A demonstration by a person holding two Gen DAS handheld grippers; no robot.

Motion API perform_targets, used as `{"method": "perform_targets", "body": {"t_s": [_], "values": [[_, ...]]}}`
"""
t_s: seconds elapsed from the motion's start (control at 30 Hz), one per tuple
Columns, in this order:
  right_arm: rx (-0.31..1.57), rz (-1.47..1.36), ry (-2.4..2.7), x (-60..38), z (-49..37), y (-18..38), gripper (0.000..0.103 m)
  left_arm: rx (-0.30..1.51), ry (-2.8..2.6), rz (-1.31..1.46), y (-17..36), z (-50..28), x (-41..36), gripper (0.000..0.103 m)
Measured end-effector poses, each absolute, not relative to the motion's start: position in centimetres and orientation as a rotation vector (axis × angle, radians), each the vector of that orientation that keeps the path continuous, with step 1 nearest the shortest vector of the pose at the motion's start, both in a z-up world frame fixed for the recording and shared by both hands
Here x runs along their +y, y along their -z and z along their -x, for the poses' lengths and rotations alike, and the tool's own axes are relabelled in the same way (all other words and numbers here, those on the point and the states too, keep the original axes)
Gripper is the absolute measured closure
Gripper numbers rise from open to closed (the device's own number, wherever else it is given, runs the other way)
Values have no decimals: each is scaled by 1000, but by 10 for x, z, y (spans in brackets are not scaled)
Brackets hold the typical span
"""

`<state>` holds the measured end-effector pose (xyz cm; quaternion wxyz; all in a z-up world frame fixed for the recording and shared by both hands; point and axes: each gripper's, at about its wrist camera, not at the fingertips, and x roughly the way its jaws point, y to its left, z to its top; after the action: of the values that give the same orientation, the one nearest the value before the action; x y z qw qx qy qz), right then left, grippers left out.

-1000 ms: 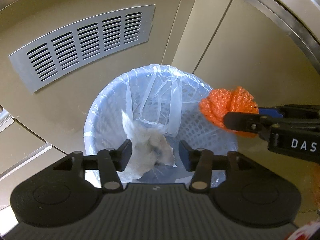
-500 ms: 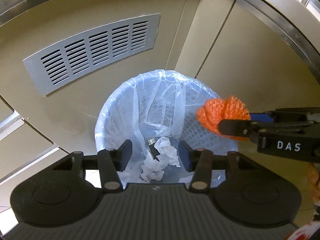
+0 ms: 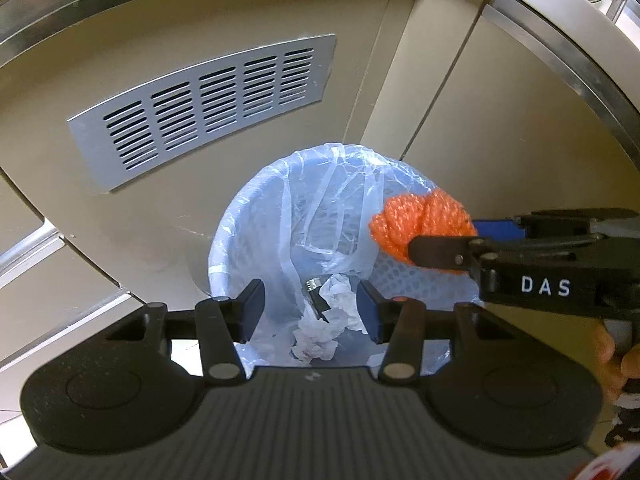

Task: Collect trash
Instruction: 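Open the right tool over the wastebasket to drop the orange mesh bag, then raise both open tools back toward the counter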

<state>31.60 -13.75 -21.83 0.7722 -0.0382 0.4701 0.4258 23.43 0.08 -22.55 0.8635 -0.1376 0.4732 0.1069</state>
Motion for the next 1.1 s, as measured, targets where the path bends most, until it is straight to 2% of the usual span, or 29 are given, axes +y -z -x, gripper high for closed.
{"method": "perform_targets", "body": {"t_s": [0.2,0.67,1.1], "values": [[991,74,-936,-131,-316,213,44,984,-232,289,220,-230,3,57],[1039,104,-930,-148,-305,200,41,979,-237,286,201,-216,-1,57],[938,15,-996,-161,-296,119,40,860,-265,253,119,-206,2,57]]}}
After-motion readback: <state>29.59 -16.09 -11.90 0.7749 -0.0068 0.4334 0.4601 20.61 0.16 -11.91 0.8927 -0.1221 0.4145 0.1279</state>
